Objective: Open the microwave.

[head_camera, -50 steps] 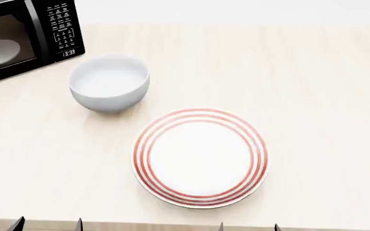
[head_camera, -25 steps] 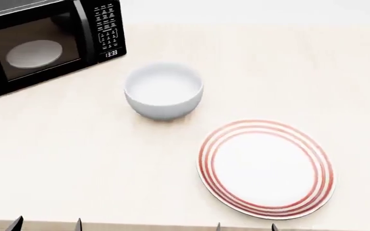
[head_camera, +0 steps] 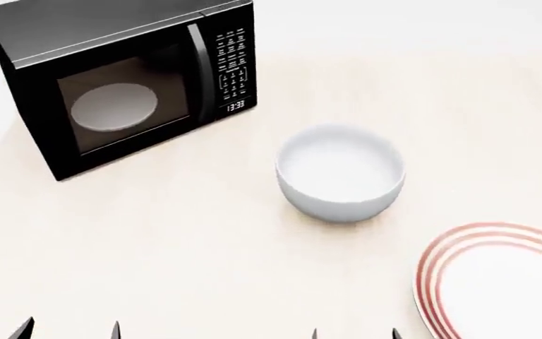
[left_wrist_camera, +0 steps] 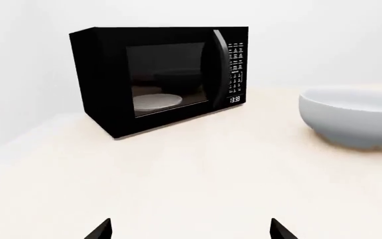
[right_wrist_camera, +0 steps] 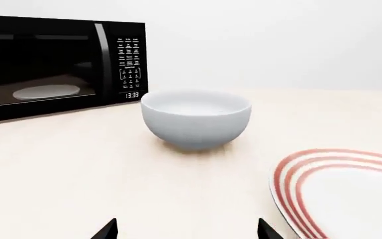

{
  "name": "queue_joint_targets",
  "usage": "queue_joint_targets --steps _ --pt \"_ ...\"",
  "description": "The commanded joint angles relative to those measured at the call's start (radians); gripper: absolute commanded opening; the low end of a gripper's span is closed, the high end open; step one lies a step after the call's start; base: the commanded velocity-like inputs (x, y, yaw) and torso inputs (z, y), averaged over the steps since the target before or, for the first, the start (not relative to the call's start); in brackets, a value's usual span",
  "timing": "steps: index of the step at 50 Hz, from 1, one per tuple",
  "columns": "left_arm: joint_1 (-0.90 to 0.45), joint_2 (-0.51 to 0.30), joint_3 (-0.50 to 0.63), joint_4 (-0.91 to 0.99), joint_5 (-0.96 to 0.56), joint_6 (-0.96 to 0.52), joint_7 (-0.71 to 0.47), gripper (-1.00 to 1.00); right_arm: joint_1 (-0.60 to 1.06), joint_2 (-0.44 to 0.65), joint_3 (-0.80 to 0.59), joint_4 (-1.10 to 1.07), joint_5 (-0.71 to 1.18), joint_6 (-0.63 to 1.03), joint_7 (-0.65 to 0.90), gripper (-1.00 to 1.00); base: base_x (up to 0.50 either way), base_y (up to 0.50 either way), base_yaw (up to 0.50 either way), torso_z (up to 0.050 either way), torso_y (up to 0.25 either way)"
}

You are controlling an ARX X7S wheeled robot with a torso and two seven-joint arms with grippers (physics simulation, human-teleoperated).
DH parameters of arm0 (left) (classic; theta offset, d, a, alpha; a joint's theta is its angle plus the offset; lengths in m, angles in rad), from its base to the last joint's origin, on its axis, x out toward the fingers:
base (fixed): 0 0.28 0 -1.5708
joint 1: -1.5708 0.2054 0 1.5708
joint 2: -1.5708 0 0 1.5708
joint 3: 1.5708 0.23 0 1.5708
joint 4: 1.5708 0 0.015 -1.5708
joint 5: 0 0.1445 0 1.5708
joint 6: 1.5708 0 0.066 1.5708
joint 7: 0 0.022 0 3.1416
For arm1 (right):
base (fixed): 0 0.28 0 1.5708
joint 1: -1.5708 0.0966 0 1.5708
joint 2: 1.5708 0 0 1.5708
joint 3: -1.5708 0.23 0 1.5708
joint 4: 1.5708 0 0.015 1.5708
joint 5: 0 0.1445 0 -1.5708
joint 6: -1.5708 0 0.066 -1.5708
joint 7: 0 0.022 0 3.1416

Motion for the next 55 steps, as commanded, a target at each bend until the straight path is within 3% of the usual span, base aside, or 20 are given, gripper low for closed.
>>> queue_joint_targets --steps 1,41,46,55 --pt "-0.001 -0.014 0.017 -0.001 -0.012 0.003 -0.015 1.0 0.003 0.015 -0.019 0.003 0.009 -0.001 0.014 1.0 0.43 0.41 0.0 0.0 0.0" --pt "-0.004 -0.048 0.057 0.004 -0.044 0.001 -0.052 1.0 0.01 0.046 -0.057 0.006 0.05 -0.003 0.047 1.0 0.49 0.36 0.0 0.0 0.0" --pt "-0.003 -0.05 0.062 0.006 -0.047 0.002 -0.056 1.0 0.007 0.048 -0.055 0.001 0.062 -0.006 0.052 1.0 0.04 0.02 0.0 0.0 0.0" --pt "0.0 -0.053 0.063 0.014 -0.063 -0.005 -0.065 1.0 -0.016 0.101 -0.03 -0.26 0.143 0.229 0.081 1.0 0.0 0.0 0.0 0.0 0.0"
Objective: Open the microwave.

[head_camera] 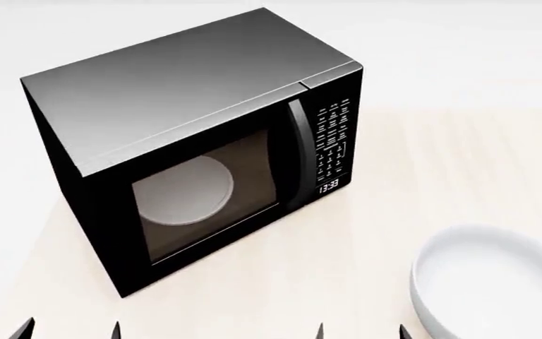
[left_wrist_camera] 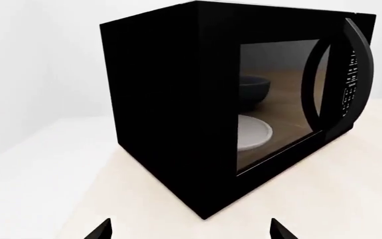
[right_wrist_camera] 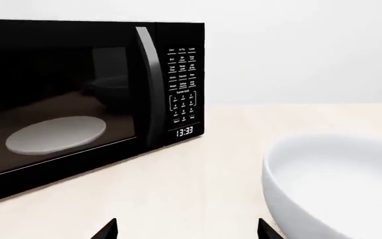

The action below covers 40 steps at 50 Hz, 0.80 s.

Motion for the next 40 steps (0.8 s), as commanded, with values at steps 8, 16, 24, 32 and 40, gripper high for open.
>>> queue_joint_targets --steps 8,16,24,32,40 --pt "0.0 -0.009 0.015 0.004 -0.014 -0.007 -0.015 1.0 -0.005 0.082 0.029 -0.296 0.095 0.279 0.035 1.0 0.0 0.0 0.0 0.0 -0.017" --pt "-0.003 -0.014 0.02 0.0 -0.021 -0.005 -0.019 1.0 0.052 0.122 0.017 -0.42 0.135 0.457 0.046 1.0 0.0 0.0 0.0 0.005 -0.17" --pt "-0.007 -0.017 0.024 -0.003 -0.029 -0.009 -0.023 1.0 0.159 0.159 0.029 -0.509 0.181 0.621 0.056 1.0 0.0 0.0 0.0 0.006 -0.171" --pt "-0.013 -0.02 0.028 -0.011 -0.036 -0.007 -0.026 1.0 0.311 0.179 0.024 -0.519 0.206 0.742 0.057 1.0 0.0 0.0 0.0 0.006 -0.173" --pt "-0.013 -0.025 0.034 -0.011 -0.04 -0.002 -0.03 1.0 0.462 0.184 -0.005 -0.46 0.213 0.809 0.037 1.0 0.0 0.0 0.0 0.006 -0.172"
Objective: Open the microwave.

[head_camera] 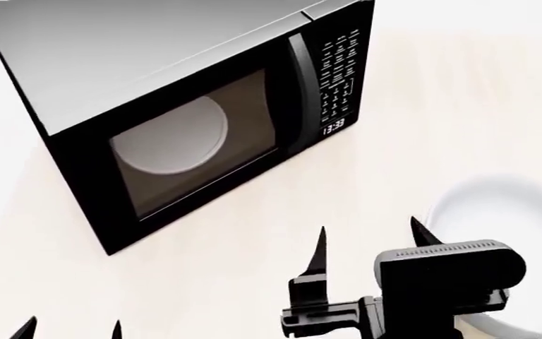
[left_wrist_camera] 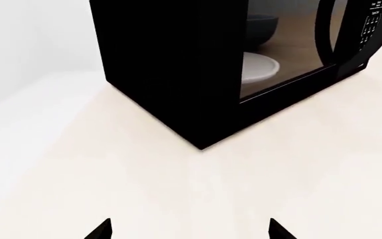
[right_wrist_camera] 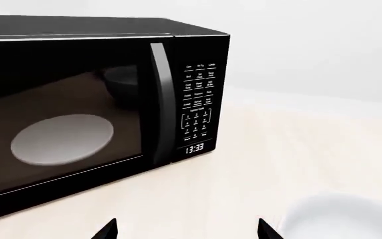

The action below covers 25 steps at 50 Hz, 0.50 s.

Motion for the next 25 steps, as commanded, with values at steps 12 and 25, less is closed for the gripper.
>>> queue_joint_targets --steps 12,25 --pt "0.003 -0.013 0.015 0.006 -0.009 0.0 -0.015 1.0 0.348 0.007 -0.049 0.114 0.052 0.18 -0.059 1.0 0.0 0.0 0.0 0.003 -0.04" --pt "0.003 -0.019 0.023 0.007 -0.012 0.003 -0.023 1.0 0.474 -0.011 -0.086 0.259 0.045 0.153 -0.106 1.0 0.0 0.0 0.0 0.0 0.0"
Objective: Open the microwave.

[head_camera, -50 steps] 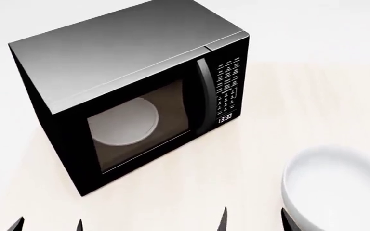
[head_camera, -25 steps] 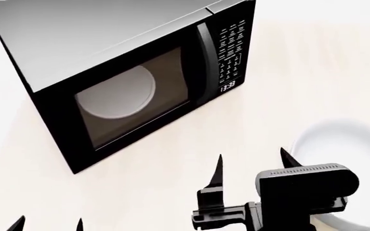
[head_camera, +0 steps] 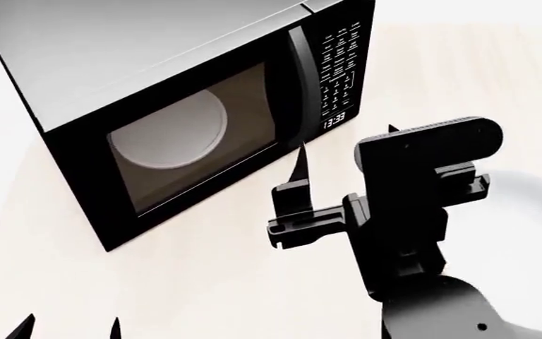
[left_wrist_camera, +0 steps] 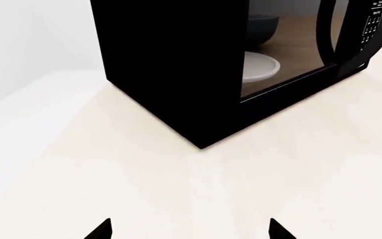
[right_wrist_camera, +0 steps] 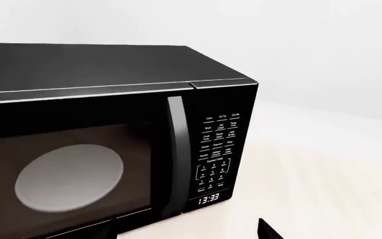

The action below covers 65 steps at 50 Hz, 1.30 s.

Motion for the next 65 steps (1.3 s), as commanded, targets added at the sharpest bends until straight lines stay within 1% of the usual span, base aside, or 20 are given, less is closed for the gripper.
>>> queue_joint_targets --steps 1,13,20,40,65 --pt "0.003 -0.006 0.009 -0.006 0.001 -0.006 -0.006 1.0 0.119 -0.01 -0.037 0.118 -0.007 -0.006 -0.037 1.0 0.0 0.0 0.0 0.0 0.0" --pt "0.002 -0.012 0.015 -0.008 -0.004 -0.004 -0.012 1.0 0.212 -0.018 -0.095 0.239 -0.038 -0.027 -0.069 1.0 0.0 0.0 0.0 0.0 0.0" --pt "0.0 -0.016 0.018 -0.011 -0.007 -0.001 -0.014 1.0 0.257 -0.026 -0.135 0.365 -0.065 -0.082 -0.103 1.0 0.0 0.0 0.0 0.0 0.0" --pt "-0.004 -0.022 0.03 -0.017 -0.011 0.008 -0.024 1.0 0.363 -0.077 -0.16 0.651 -0.087 -0.211 -0.162 1.0 0.0 0.0 0.0 0.0 0.0" --pt "0.0 -0.034 0.044 -0.011 -0.014 0.019 -0.036 1.0 0.442 -0.141 -0.186 0.916 -0.118 -0.35 -0.18 1.0 0.0 0.0 0.0 0.0 0.0"
